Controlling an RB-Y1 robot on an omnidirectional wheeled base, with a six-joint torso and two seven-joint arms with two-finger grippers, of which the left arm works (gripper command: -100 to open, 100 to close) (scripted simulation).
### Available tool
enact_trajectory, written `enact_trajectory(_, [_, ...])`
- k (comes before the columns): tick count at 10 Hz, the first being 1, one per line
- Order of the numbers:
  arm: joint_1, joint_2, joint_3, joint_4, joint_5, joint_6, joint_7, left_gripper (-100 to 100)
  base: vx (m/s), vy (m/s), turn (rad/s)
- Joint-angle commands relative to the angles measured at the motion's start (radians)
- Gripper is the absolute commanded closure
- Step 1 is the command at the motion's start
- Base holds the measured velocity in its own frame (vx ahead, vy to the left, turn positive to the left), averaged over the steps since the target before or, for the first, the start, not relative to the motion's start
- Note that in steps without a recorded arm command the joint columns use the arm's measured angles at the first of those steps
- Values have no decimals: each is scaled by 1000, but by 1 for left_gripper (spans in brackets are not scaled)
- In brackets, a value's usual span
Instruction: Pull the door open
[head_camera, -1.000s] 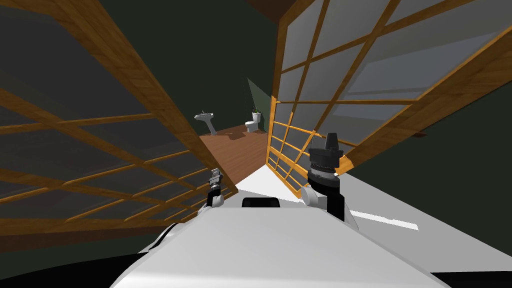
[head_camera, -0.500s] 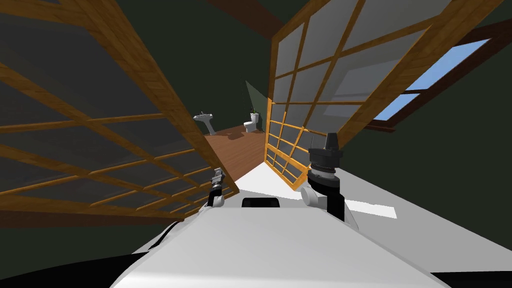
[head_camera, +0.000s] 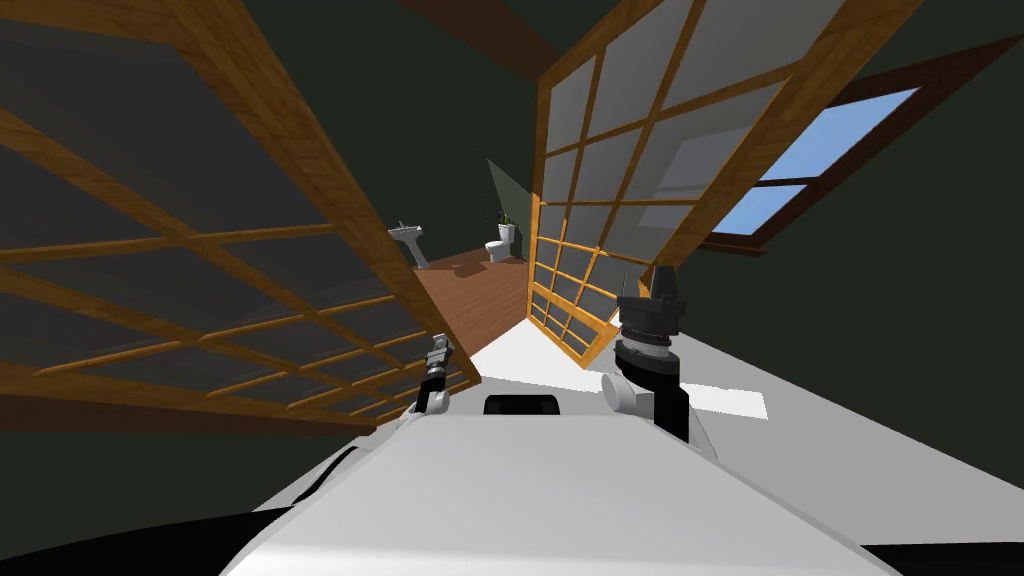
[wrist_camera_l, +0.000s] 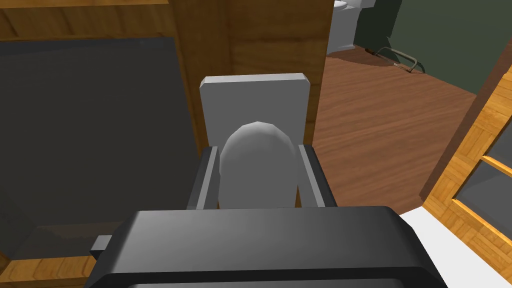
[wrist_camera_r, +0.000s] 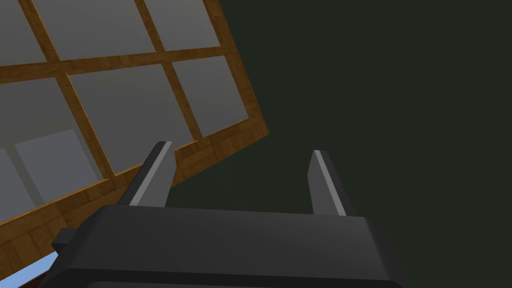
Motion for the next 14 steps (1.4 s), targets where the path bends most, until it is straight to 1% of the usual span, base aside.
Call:
enact_trajectory(1, [0,0,0,0,0,0,0,100,-99,16,-37])
enact_trajectory(2, [8,8,-20,-3,-10,-4,19,100,-140,10,-82])
enact_trajectory(3, [11,11,-26,-5,-13,-6,25,100,-196,11,-70])
enact_trajectory(4, [16,19,-37,-8,-19,-10,37,100,-189,21,-69])
enact_trajectory(6, [27,35,-63,-14,-32,-21,64,100,-188,5,-81])
enact_trajectory(7, [34,46,-82,-19,-42,-28,83,100,-266,17,-93])
enact_trajectory(9, [44,60,-103,-24,-53,-36,106,100,-245,29,-84])
enact_trajectory(10, [41,55,-97,-24,-50,-29,97,100,-108,9,-25])
enact_trajectory(11, [56,68,-123,-28,-65,-43,122,100,-170,-16,-77])
enact_trajectory(12, [59,72,-129,-30,-68,-47,127,100,-233,32,-65])
enact_trajectory(14, [71,91,-154,-37,-83,-65,153,100,-217,46,-72])
